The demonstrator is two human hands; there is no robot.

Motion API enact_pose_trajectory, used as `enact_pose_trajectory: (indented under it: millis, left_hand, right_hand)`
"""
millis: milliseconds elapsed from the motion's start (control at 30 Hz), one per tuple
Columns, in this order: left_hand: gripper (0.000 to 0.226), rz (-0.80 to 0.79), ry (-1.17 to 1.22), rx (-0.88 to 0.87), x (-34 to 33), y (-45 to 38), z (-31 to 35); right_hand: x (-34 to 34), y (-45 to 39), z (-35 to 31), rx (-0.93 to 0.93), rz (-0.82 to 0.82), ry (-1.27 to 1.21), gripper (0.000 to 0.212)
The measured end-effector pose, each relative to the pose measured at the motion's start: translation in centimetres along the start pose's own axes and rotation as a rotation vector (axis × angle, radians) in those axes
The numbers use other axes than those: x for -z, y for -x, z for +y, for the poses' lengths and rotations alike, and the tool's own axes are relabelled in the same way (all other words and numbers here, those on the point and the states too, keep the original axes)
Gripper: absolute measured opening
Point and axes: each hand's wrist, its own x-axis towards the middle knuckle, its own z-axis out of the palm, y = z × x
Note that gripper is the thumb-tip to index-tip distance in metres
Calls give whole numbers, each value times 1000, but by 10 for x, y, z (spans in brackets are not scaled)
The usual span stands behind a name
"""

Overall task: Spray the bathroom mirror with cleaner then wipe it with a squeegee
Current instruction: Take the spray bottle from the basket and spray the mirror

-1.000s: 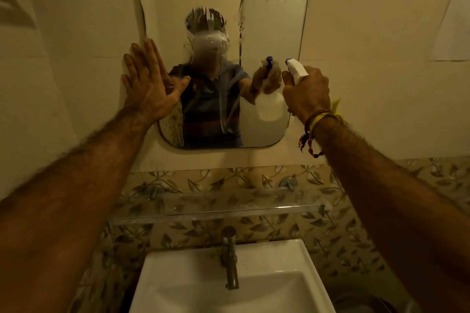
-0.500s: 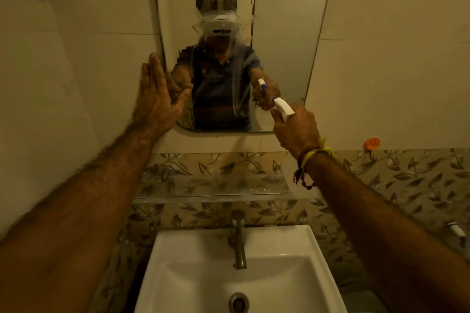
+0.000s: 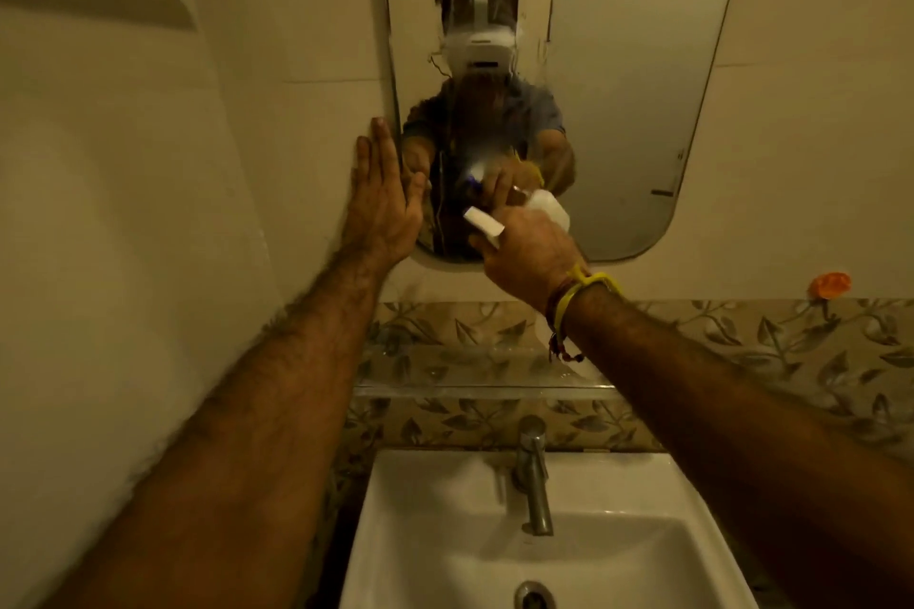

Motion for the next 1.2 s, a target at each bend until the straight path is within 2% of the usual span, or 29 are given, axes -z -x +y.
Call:
enact_pose_trajectory:
  millis: [167, 333, 467, 633, 767, 933, 1033, 1100, 1200]
  left_hand:
    - [77, -21, -52, 32, -1, 0, 4]
    - [91, -54, -79, 130, -4, 1, 14]
    - [91, -44, -90, 175, -9, -1, 18]
    - [80, -20, -106, 173, -17, -5, 15]
    - [83, 41, -101, 251, -26, 5, 12]
    - [86, 50, -117, 256, -28, 3, 14]
    - [85, 68, -116, 224, -22, 7, 9]
    - [82, 13, -53, 247, -34, 27, 9]
    - [80, 67, -101, 123, -34, 35, 26]
  right_hand:
    - [-7, 4, -14, -20, -131, 83, 16]
    - [10, 13, 7, -69, -78, 73, 20]
    - [28, 22, 37, -136, -57, 61, 25]
    - [42, 42, 86, -297, 18, 86, 21]
    - [51, 55, 111, -434, 79, 83, 26]
    - [67, 51, 119, -469, 178, 47, 17]
    - [70, 49, 113, -473, 251, -4, 21]
    - [62, 59, 115, -483, 249, 17, 24]
    - [71, 56, 111, -480, 371, -41, 28]
